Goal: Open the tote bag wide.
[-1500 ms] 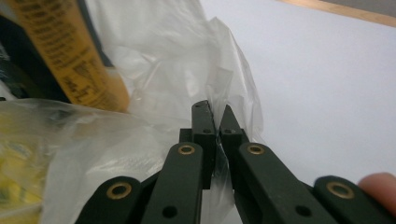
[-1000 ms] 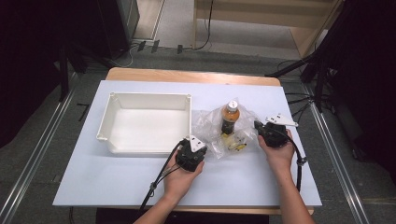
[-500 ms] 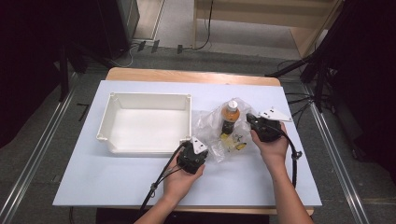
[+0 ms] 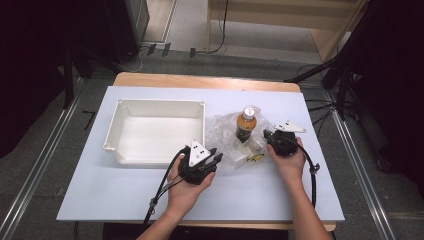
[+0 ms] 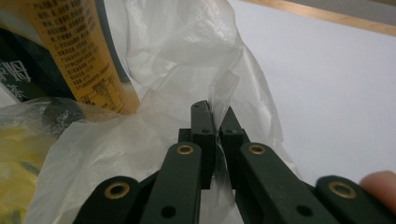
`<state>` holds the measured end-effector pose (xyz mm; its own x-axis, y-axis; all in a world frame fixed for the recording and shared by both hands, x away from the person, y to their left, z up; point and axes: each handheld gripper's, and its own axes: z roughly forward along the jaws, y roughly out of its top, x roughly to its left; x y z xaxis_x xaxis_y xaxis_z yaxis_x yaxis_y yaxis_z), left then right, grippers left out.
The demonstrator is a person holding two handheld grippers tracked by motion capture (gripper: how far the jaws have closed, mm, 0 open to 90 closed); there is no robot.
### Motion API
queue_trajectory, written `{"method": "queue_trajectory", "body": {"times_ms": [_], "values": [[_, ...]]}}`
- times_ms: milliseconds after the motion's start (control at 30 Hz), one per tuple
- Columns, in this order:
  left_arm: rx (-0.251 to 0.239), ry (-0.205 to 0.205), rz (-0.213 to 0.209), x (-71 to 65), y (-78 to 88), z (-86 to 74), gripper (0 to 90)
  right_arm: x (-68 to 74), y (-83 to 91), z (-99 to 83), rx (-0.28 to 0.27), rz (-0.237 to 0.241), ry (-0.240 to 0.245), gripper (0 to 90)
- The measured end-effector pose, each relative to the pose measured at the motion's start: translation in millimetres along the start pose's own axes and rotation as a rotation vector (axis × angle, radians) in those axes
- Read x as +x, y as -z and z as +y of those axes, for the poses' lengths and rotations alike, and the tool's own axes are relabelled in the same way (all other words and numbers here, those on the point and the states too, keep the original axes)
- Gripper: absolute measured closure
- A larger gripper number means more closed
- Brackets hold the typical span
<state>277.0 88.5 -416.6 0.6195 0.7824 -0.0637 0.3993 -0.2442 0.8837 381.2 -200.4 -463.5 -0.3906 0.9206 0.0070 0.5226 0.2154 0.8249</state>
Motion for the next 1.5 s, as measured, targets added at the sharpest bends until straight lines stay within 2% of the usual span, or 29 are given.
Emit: {"method": "queue_trajectory", "body": {"times_ms": [133,267,467,533,600,667,733,800,867,933,967,1000,1033,1067,1133,1267,1367,1433,1500], "values": [[-0.019,0.024,0.046,9.0,11.1,7.2,64.2,-3.1,5.2,0.5,-0.011,-0.004,0.012,90.0],[-0.051,0.074,0.063,23.8,16.0,18.9,63.8,-3.3,7.7,-0.3,-0.025,0.004,0.010,90.0],[-0.104,0.117,0.067,37.9,16.1,44.9,63.8,-2.9,8.2,-3.4,-0.026,0.004,0.009,90.0],[-0.109,0.113,0.047,37.8,10.6,54.4,62.1,-3.3,8.9,-3.1,-0.030,0.002,0.010,90.0],[-0.100,0.108,0.029,34.4,0.2,61.7,56.7,-2.9,9.7,-2.1,-0.040,0.007,0.014,90.0],[-0.094,0.108,0.023,29.5,-12.8,65.0,45.4,-0.9,10.5,-1.4,-0.044,0.012,0.014,90.0],[-0.063,0.110,0.026,23.8,-28.0,65.3,35.0,1.6,10.8,-1.3,-0.045,0.018,0.020,90.0],[-0.035,0.103,0.030,20.3,-38.4,63.9,31.1,3.3,10.5,-1.5,-0.046,0.019,0.026,90.0],[0.003,0.083,0.039,18.7,-49.0,61.1,35.9,3.5,10.6,-1.5,-0.047,0.021,0.028,90.0],[0.036,0.082,0.065,20.0,-55.0,58.7,57.7,3.0,11.0,-1.6,-0.047,0.020,0.031,90.0],[0.054,0.093,0.069,21.5,-57.0,57.8,73.3,2.7,11.7,-1.6,-0.046,0.022,0.030,90.0],[0.096,0.109,0.082,24.9,-59.9,56.3,81.0,2.3,12.0,-1.5,-0.047,0.022,0.031,90.0],[0.113,0.118,0.089,26.9,-61.6,55.0,88.9,1.4,12.7,-1.3,-0.048,0.020,0.031,90.0],[0.136,0.127,0.094,29.2,-64.6,52.4,90.0,0.4,12.9,-1.1,-0.050,0.019,0.032,90.0],[0.166,0.117,0.105,29.1,-68.4,47.5,90.0,-2.3,13.0,-0.6,-0.045,0.007,0.028,90.0],[0.203,0.058,0.132,15.1,-73.8,31.4,90.0,-7.4,9.8,-2.0,-0.028,-0.006,0.007,90.0],[0.179,0.033,0.142,3.1,-72.8,23.4,90.0,-6.1,8.9,-3.2,-0.024,-0.004,0.006,90.0],[0.166,-0.002,0.171,-5.0,-73.0,15.8,90.0,-4.5,8.8,-3.6,-0.026,-0.001,0.009,90.0],[0.166,0.016,0.157,-7.7,-74.7,8.0,90.0,-3.6,9.1,-3.6,-0.031,0.003,0.011,90.0]]}}
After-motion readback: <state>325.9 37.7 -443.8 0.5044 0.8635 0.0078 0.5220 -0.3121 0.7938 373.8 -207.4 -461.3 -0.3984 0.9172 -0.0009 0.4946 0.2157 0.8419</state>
